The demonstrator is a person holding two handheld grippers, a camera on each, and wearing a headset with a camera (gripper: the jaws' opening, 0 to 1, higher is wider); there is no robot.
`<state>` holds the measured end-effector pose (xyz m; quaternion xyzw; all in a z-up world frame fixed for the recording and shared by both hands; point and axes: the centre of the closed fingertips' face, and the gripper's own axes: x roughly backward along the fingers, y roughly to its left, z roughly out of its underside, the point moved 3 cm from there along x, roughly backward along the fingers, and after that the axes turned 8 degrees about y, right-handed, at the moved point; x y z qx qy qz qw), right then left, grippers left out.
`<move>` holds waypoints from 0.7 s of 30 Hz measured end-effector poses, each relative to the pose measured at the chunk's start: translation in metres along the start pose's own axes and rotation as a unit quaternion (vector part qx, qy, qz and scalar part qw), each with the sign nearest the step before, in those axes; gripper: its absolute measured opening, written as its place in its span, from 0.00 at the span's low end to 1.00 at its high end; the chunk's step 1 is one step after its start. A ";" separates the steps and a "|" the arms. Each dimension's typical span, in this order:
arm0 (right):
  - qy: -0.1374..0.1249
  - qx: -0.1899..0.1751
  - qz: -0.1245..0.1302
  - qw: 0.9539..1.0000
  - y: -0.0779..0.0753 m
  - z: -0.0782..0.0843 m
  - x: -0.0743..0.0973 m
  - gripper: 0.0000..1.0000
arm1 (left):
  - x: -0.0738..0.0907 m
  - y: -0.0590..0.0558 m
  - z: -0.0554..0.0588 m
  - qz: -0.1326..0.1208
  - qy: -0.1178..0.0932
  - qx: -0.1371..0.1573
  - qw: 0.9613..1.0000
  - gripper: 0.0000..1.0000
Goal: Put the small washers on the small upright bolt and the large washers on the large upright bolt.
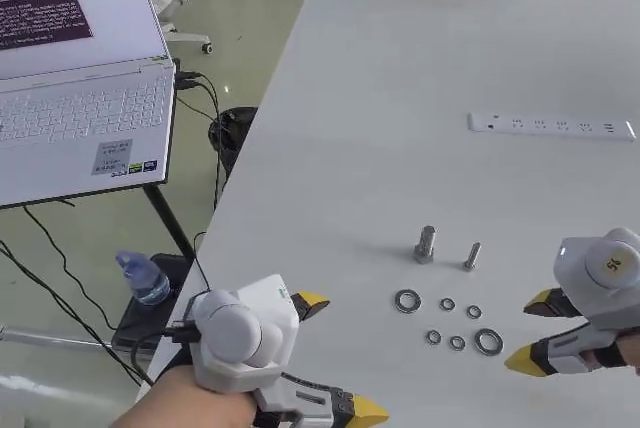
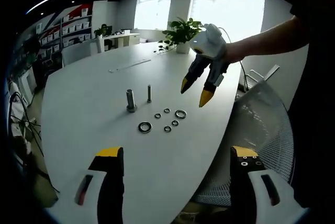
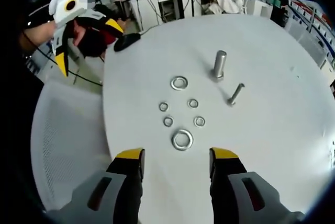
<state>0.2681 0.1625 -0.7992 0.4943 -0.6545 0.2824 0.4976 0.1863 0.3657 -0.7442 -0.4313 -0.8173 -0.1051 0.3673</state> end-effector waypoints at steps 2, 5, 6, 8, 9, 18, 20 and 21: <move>0.009 0.003 0.001 1.000 -0.001 0.000 -0.004 0.52 | -0.001 0.001 0.001 -0.002 0.000 0.001 1.000 0.83; 0.018 0.010 0.000 1.000 0.001 -0.001 -0.008 0.52 | -0.004 0.003 0.005 -0.006 -0.001 0.005 1.000 0.83; 0.022 0.017 -0.001 1.000 0.002 -0.003 -0.010 0.52 | -0.004 0.003 0.005 -0.007 0.000 0.005 1.000 0.83; 0.026 0.024 -0.001 0.999 0.003 -0.004 -0.012 0.52 | -0.006 0.003 0.007 -0.008 -0.001 0.005 1.000 0.82; 0.033 0.031 0.002 0.999 0.002 -0.005 -0.014 0.51 | -0.007 0.003 0.008 -0.006 0.000 0.007 1.000 0.81; 0.060 0.058 0.005 0.997 -0.008 -0.011 -0.028 0.47 | -0.010 0.002 0.011 -0.001 0.007 0.002 1.000 0.80; 0.061 0.060 0.002 0.996 -0.007 -0.012 -0.031 0.46 | -0.010 0.002 0.010 -0.001 0.006 0.002 1.000 0.79; 0.064 0.061 0.001 0.996 -0.006 -0.012 -0.032 0.46 | -0.010 0.002 0.011 0.000 0.007 0.001 1.000 0.79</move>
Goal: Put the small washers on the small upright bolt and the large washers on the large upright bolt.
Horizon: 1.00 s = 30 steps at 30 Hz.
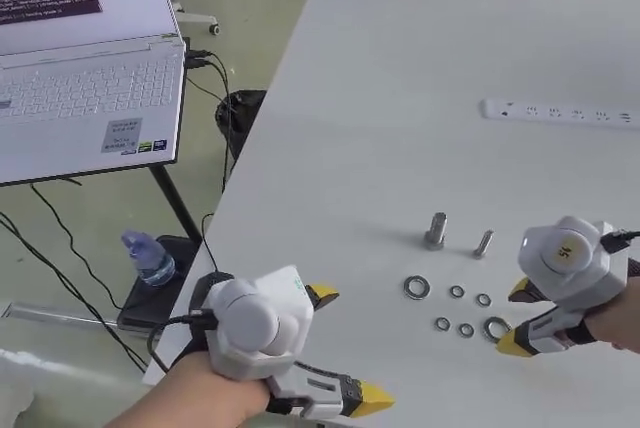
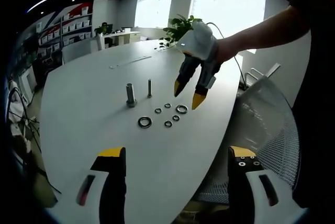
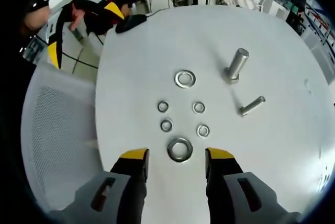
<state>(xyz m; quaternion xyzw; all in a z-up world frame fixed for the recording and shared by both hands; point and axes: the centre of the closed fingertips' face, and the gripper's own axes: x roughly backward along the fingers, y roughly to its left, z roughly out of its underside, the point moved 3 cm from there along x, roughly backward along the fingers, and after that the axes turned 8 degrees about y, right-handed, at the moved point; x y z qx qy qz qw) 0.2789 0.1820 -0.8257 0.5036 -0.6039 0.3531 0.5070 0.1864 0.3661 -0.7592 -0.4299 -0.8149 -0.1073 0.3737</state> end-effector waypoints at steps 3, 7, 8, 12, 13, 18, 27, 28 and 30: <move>0.011 0.004 -0.002 1.000 0.001 0.003 -0.006 0.44 | 0.001 0.003 0.000 -0.002 0.002 -0.004 1.000 0.79; 0.022 0.015 0.003 1.000 0.004 0.006 -0.010 0.43 | 0.002 0.005 0.000 -0.002 0.001 -0.004 1.000 0.78; 0.022 0.016 0.003 1.000 0.004 0.006 -0.011 0.43 | 0.002 0.005 0.000 -0.002 0.002 -0.005 1.000 0.78; 0.026 0.026 0.002 0.999 0.004 0.006 -0.015 0.42 | 0.002 0.006 0.000 0.000 0.003 -0.003 1.000 0.75; 0.027 0.028 0.003 0.999 0.004 0.006 -0.015 0.42 | 0.002 0.006 0.001 0.000 0.003 -0.003 1.000 0.75; 0.034 0.035 0.007 0.999 0.002 0.006 -0.016 0.40 | 0.001 0.004 0.001 0.004 0.007 -0.007 1.000 0.74; 0.042 0.024 0.016 0.999 -0.003 0.007 -0.020 0.38 | -0.001 0.001 0.000 0.006 0.005 -0.005 1.000 0.73; 0.042 0.023 0.016 0.999 -0.003 0.007 -0.020 0.38 | -0.001 0.001 0.000 0.007 0.005 -0.004 1.000 0.72; 0.042 0.022 0.020 0.999 -0.006 0.007 -0.020 0.35 | -0.001 0.002 0.001 0.006 0.005 -0.005 1.000 0.72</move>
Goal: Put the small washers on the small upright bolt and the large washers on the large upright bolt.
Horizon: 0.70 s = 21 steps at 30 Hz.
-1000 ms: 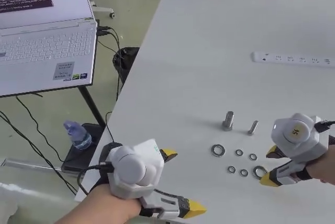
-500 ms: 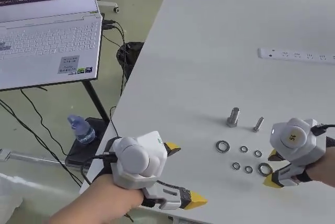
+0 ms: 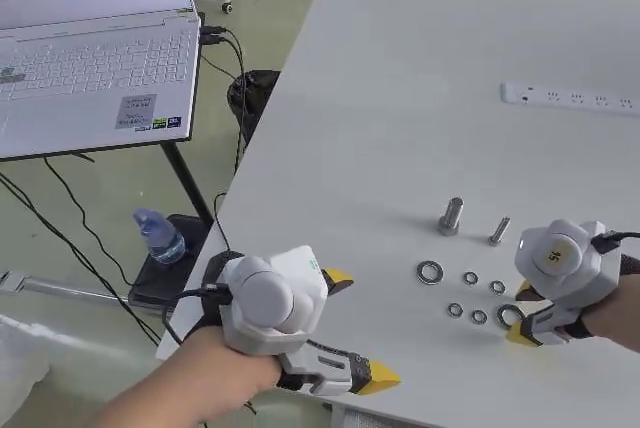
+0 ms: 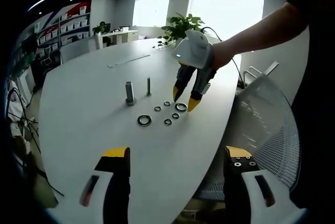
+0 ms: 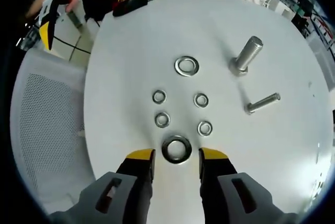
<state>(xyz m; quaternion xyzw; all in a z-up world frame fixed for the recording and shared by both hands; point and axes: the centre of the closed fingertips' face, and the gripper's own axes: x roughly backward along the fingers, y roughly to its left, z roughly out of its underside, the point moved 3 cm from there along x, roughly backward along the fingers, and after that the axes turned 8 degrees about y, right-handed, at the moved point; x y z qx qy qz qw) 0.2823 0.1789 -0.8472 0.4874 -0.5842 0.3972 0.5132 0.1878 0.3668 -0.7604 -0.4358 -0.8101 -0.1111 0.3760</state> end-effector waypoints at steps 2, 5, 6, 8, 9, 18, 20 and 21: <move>0.000 0.000 0.002 1.000 -0.001 0.000 0.000 0.34 | 0.001 0.001 0.000 -0.002 -0.003 0.000 1.000 0.71; 0.003 0.002 0.005 1.000 -0.003 0.001 0.000 0.32 | 0.002 0.002 0.000 -0.003 -0.001 -0.001 1.000 0.71; 0.004 0.005 0.007 1.000 -0.002 0.001 0.000 0.32 | 0.002 0.003 0.001 -0.003 -0.001 -0.001 1.000 0.71; 0.007 0.014 0.014 1.000 -0.002 0.001 0.000 0.32 | 0.002 0.003 0.001 -0.003 0.000 0.000 1.000 0.71; 0.007 0.017 0.016 1.000 -0.001 0.001 0.000 0.32 | 0.002 0.003 0.001 -0.004 0.000 -0.001 1.000 0.71; 0.006 0.018 0.017 1.000 0.002 0.001 0.001 0.29 | 0.000 0.000 0.000 0.001 0.004 -0.004 1.000 0.69; 0.010 0.026 0.018 0.999 0.004 -0.001 0.000 0.28 | 0.000 -0.003 -0.002 0.009 -0.004 -0.001 1.000 0.69; 0.013 0.028 0.017 0.999 0.003 -0.001 0.000 0.28 | 0.000 -0.005 -0.004 0.014 -0.010 -0.002 1.000 0.70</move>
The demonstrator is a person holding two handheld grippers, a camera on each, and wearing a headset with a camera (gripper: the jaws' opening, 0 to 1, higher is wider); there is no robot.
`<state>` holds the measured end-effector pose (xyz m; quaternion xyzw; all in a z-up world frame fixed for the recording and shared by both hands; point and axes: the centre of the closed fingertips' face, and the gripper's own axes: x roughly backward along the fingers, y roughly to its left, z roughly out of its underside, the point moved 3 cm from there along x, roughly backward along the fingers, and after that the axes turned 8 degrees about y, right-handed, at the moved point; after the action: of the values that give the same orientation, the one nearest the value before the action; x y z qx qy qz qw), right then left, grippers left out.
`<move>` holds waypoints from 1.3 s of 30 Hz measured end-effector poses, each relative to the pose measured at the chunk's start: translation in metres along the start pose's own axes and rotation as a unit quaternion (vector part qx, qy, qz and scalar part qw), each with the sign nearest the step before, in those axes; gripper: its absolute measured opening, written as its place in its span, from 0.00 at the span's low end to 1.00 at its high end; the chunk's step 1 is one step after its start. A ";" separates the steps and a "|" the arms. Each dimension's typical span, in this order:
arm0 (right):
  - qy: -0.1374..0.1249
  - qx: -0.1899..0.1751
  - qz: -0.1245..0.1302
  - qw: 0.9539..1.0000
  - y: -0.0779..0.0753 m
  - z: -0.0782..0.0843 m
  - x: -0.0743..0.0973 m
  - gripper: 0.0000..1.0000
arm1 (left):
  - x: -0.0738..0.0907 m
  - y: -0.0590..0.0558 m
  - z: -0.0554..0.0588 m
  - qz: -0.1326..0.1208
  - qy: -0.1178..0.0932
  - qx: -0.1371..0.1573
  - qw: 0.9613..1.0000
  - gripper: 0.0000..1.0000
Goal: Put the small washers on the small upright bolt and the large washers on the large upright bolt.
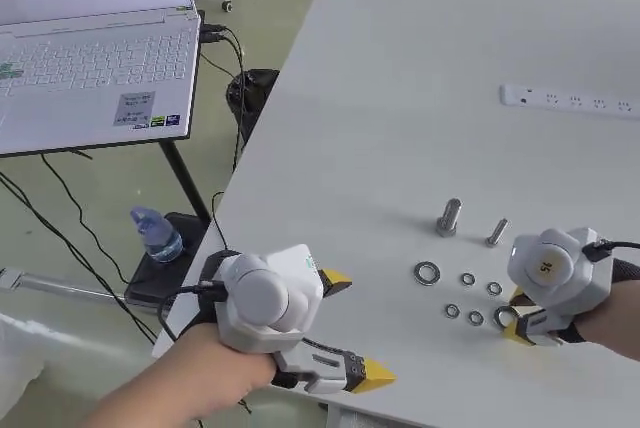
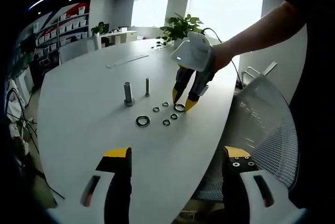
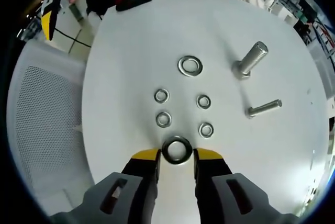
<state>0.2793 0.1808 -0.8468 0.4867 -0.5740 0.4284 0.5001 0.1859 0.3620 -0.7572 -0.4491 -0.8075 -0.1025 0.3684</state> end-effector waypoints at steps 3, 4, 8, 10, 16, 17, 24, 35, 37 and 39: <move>0.004 -0.005 -0.004 1.000 -0.002 -0.001 0.000 0.27 | 0.001 0.000 0.000 -0.001 0.003 -0.004 1.000 0.69; 0.006 -0.005 -0.004 1.000 -0.002 -0.001 0.000 0.27 | 0.001 0.000 0.001 -0.002 0.003 -0.005 1.000 0.69; 0.015 0.000 -0.002 1.000 -0.002 -0.001 0.000 0.25 | 0.003 0.003 0.002 -0.006 0.000 0.000 1.000 0.68; 0.023 0.009 -0.003 1.000 -0.003 -0.002 0.000 0.24 | 0.004 0.004 0.003 -0.008 0.000 0.003 1.000 0.67; 0.058 0.021 -0.001 0.998 -0.003 -0.004 -0.001 0.22 | 0.003 0.001 0.005 -0.008 0.007 -0.001 1.000 0.65; 0.060 0.022 -0.001 0.998 -0.003 -0.004 -0.001 0.22 | 0.003 0.001 0.004 -0.007 0.007 -0.002 1.000 0.64; 0.057 0.014 -0.009 0.998 -0.005 -0.002 0.000 0.20 | 0.000 -0.004 -0.001 -0.005 0.010 -0.011 1.000 0.62; 0.037 0.014 -0.009 0.999 -0.003 -0.001 -0.001 0.20 | 0.001 -0.003 -0.012 -0.014 -0.004 -0.009 1.000 0.67; 0.035 0.009 -0.012 0.999 -0.003 -0.002 -0.001 0.20 | 0.000 -0.002 -0.011 -0.016 -0.001 -0.009 1.000 0.68; 0.036 0.004 -0.015 0.999 -0.005 -0.001 -0.001 0.20 | 0.000 -0.001 -0.010 -0.016 0.001 -0.009 1.000 0.68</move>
<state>0.2840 0.1814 -0.8473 0.4817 -0.5463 0.4407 0.5247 0.1902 0.3564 -0.7502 -0.4389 -0.8134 -0.1160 0.3637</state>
